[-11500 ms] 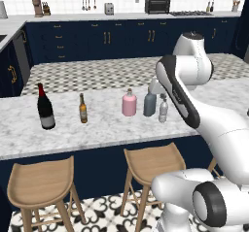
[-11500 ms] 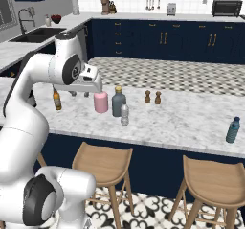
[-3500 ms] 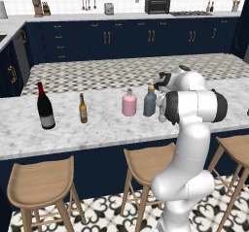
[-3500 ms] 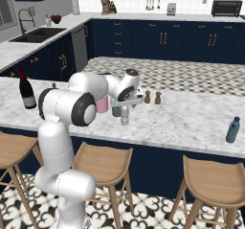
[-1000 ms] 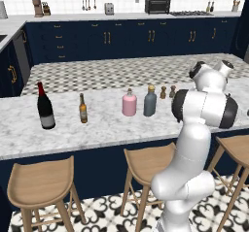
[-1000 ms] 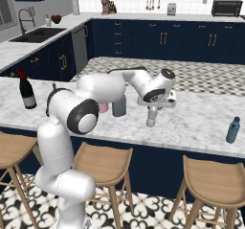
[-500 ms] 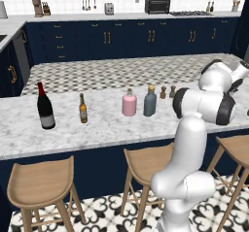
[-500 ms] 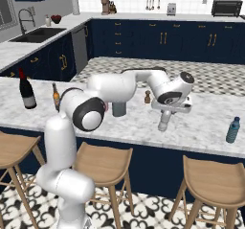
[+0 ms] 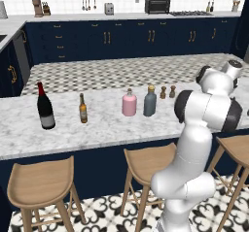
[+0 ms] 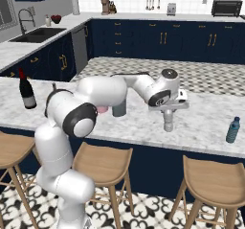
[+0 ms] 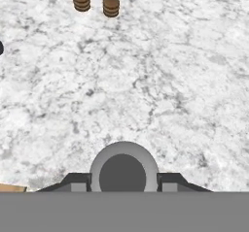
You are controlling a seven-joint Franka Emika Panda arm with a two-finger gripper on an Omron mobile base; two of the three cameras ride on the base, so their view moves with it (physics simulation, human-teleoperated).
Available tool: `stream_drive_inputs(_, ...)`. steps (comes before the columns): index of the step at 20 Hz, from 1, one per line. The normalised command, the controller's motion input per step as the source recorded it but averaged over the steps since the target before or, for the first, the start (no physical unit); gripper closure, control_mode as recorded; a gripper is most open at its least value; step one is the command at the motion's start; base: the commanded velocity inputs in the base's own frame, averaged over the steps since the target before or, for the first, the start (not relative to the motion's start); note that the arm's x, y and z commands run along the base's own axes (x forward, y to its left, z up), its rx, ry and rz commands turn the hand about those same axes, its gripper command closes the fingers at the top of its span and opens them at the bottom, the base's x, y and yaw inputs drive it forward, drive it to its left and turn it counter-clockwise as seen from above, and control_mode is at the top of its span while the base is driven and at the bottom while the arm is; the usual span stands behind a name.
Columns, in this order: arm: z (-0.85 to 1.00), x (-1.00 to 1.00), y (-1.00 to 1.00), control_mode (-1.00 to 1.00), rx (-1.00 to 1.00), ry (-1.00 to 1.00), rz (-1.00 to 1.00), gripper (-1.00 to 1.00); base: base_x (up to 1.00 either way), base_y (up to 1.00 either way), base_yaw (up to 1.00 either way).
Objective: Move the plastic bottles in the middle to the plastics group, and the glass bottles in the middle to the glass group.
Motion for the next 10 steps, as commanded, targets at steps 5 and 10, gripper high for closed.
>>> stream_drive_inputs(5, 0.15, 0.0, -0.41, -1.0, 0.11, 0.0, 0.0, 1.0, 0.0, 0.0, 0.0)
stream_drive_inputs(10, 0.29, 0.0, -0.58, -1.0, 0.08, 0.0, -0.03, 1.0, 0.0, 0.0, 0.0)
